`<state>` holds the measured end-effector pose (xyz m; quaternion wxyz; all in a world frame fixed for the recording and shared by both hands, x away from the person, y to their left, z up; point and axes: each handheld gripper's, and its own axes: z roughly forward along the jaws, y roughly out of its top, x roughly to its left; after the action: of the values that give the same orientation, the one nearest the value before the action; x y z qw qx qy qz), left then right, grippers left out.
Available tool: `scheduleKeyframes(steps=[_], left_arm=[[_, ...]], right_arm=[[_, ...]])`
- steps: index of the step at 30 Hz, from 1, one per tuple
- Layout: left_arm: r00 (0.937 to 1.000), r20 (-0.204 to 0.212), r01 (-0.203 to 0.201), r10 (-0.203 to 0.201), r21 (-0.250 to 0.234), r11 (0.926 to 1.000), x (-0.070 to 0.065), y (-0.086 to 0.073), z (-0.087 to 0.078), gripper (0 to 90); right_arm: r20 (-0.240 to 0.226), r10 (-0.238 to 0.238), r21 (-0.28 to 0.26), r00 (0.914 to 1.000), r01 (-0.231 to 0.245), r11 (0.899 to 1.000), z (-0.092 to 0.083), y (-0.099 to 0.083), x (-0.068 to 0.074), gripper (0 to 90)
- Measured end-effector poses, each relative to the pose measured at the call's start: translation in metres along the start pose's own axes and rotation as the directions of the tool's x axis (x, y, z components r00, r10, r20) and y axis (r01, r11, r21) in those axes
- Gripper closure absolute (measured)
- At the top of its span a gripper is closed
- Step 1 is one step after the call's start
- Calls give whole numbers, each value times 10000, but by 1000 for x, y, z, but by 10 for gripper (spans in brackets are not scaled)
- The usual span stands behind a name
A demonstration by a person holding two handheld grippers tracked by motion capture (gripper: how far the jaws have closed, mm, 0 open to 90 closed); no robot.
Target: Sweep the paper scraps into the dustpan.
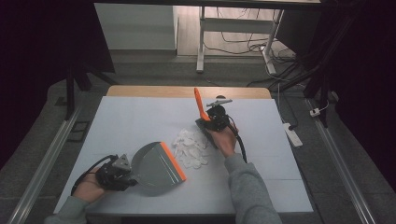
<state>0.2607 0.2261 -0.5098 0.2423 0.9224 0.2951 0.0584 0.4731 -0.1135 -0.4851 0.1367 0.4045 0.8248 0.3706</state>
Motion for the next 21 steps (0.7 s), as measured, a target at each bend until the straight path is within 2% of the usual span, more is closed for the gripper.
scheduleKeyframes(steps=[3,16,21], left_arm=[[10000,9,17,-17,-2,10000,0,0,0,621],[10000,54,49,-48,-9,10000,0,1,1,621],[10000,77,49,-49,-4,10000,1,1,1,621]], right_arm=[[-113,15,23,9999,-15,10000,1,0,2,701],[-759,-687,508,9947,727,9961,12,5,32,702],[-971,-817,573,9919,875,9945,15,5,43,702]])
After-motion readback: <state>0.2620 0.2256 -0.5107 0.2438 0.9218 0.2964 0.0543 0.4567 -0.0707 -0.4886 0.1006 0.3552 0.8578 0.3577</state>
